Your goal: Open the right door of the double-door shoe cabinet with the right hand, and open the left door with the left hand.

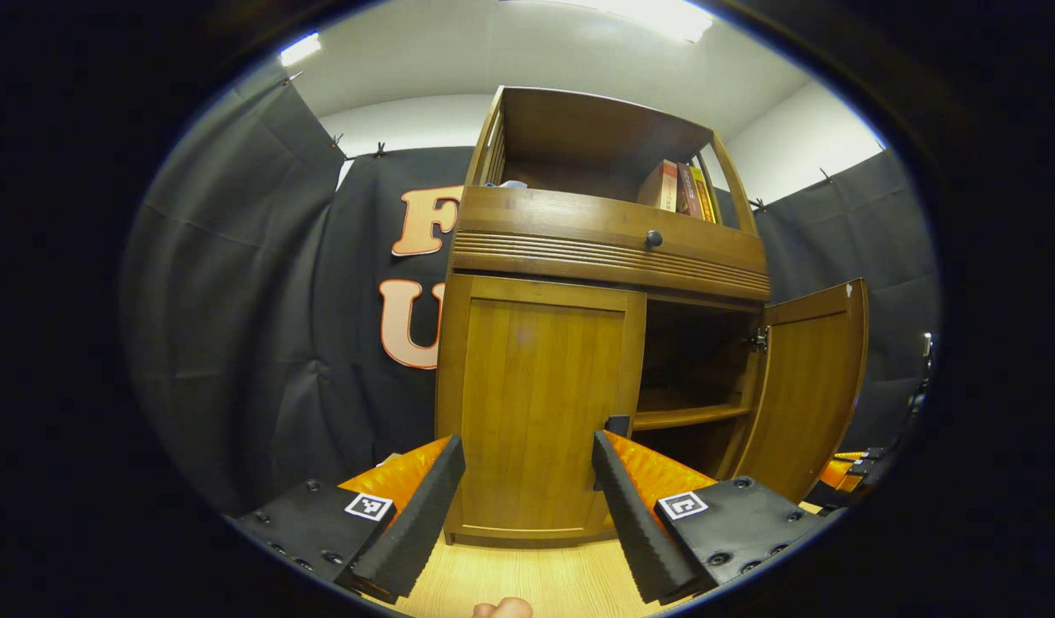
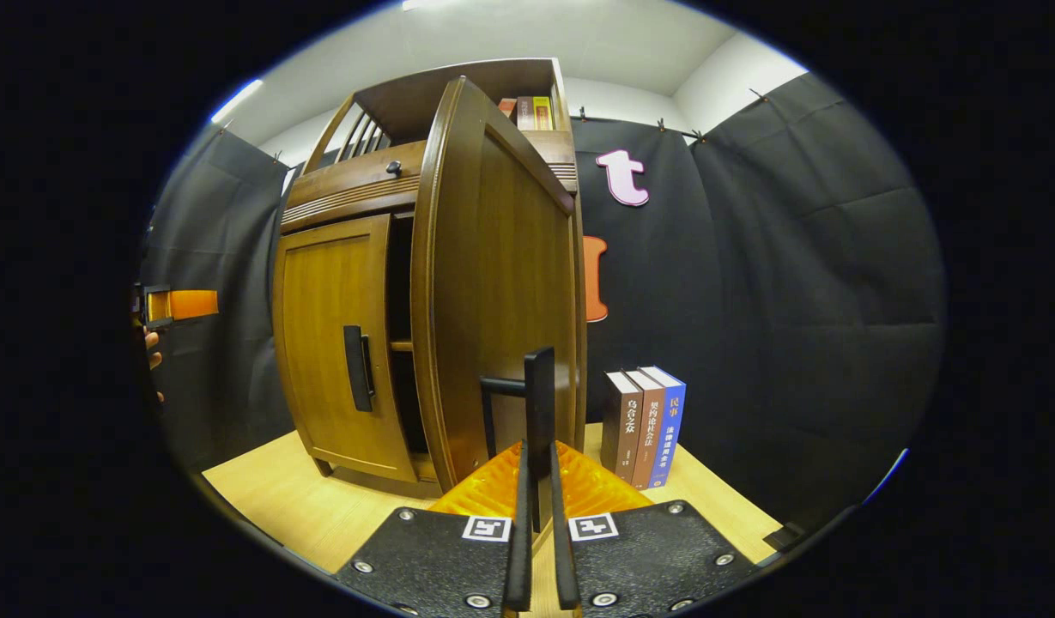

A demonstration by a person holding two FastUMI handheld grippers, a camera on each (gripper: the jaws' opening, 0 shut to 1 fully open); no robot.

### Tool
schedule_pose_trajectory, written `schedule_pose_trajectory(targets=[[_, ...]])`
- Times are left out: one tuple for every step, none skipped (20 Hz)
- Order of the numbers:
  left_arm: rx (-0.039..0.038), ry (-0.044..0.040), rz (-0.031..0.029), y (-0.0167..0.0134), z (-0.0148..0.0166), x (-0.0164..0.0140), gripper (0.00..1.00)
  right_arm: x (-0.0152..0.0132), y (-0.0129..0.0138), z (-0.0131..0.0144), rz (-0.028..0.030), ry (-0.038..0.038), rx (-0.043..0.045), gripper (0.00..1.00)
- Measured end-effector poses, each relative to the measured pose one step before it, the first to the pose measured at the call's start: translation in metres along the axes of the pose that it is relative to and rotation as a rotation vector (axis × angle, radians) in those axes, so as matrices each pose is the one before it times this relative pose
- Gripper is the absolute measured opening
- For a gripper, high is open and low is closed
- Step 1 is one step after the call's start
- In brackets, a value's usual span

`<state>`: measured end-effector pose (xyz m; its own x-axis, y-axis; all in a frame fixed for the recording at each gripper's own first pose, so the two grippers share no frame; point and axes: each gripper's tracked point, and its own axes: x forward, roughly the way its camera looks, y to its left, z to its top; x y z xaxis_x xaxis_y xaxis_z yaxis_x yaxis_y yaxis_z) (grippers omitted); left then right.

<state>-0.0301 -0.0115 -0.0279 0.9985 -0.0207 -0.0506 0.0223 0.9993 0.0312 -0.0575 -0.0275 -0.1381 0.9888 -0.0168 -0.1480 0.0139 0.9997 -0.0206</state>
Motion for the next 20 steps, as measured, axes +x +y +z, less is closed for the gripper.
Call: schedule_pose_trajectory(targets=[[0.00185, 0.00087, -0.00375, -0.00333, -0.00052, -0.00017, 0.96, -0.00173, -0.00395, 0.00026, -0.00325, -0.00110, 0.00175, 0.10], [0.00331, 0.00040, -0.00215, -0.00190, -0.00032, -0.00009, 0.96, 0.00074, -0.00383, -0.00018, -0.00481, 0.00002, 0.00122, 0.10], [0.00400, -0.00018, -0.00139, -0.00200, 0.00049, -0.00014, 0.97, -0.00148, -0.00395, 0.00001, -0.00484, -0.00017, 0.00518, 0.00], [0.00225, -0.00193, -0.00184, -0.00125, 0.00029, 0.00000, 0.98, -0.00022, -0.00251, 0.00064, -0.00274, 0.00086, 0.00625, 0.09], [0.00119, -0.00170, -0.00249, -0.00141, 0.00038, -0.00028, 0.96, -0.00046, -0.00266, -0.00040, -0.00103, 0.00144, 0.00393, 0.09], [0.00022, -0.00132, -0.00197, -0.00205, 0.00000, -0.00076, 0.95, -0.00042, -0.00247, -0.00018, -0.00141, 0.00127, 0.00148, 0.08], [-0.00013, -0.00110, -0.00176, -0.00115, 0.00098, -0.00017, 0.95, -0.00149, -0.00210, -0.00042, -0.00121, 0.00082, -0.00005, 0.08], [-0.00023, -0.00066, -0.00073, -0.00151, 0.00056, -0.00134, 0.95, -0.00133, -0.00227, -0.00095, 0.00024, 0.00075, 0.00069, 0.08], [-0.00083, -0.00019, -0.00033, -0.00054, 0.00037, -0.00057, 0.95, -0.00121, -0.00170, 0.00003, 0.00282, 0.00040, 0.00136, 0.18], [-0.00177, -0.00051, -0.00123, -0.00150, -0.00054, -0.00075, 0.95, -0.00165, -0.00064, 0.00015, 0.00335, 0.00363, 0.00294, 0.07], [-0.00220, -0.00030, -0.00120, -0.00141, 0.00025, -0.00041, 0.95, -0.00147, -0.00081, -0.00057, 0.00271, 0.00238, 0.00316, 0.07], [-0.00173, -0.00059, -0.00128, -0.00114, -0.00003, -0.00100, 0.95, -0.00024, -0.00188, -0.00046, -0.00060, 0.00167, -0.00027, 0.17], [-0.00087, -0.00102, -0.00042, -0.00099, 0.00086, -0.00024, 0.95, -0.00008, -0.00233, -0.00039, -0.00427, 0.00006, -0.00521, 0.17], [-0.00001, -0.00093, -0.00065, -0.00022, 0.00055, -0.00012, 0.95, -0.00077, -0.00378, -0.00022, -0.00633, -0.00101, -0.00381, 0.17], [-0.00001, -0.00072, -0.00085, -0.00124, -0.00046, -0.00095, 0.95, -0.00066, -0.00369, 0.00046, -0.00705, -0.00164, -0.00019, 0.07], [0.00035, -0.00030, -0.00047, -0.00053, 0.00073, -0.00065, 0.95, -0.00007, -0.00475, -0.00022, -0.00653, -0.00118, 0.00151, 0.06], [0.00097, -0.00108, 0.00013, -0.00125, -0.00004, -0.00129, 0.95, -0.00018, -0.00407, -0.00029, -0.00734, -0.00130, 0.00422, 0.17], [0.00213, -0.00063, -0.00038, -0.00085, 0.00065, -0.00012, 0.95, 0.00047, -0.00421, 0.00098, -0.00862, -0.00079, 0.00360, 0.17], [0.00213, -0.00245, -0.00159, -0.00085, 0.00013, -0.00007, 0.96, -0.00136, -0.00581, 0.00074, -0.00986, -0.00045, 0.00206, 0.17], [0.00158, -0.00390, -0.00094, -0.00079, 0.00147, 0.00144, 0.96, 0.00080, -0.00654, 0.00001, -0.01128, -0.00096, 0.00100, 0.06]])
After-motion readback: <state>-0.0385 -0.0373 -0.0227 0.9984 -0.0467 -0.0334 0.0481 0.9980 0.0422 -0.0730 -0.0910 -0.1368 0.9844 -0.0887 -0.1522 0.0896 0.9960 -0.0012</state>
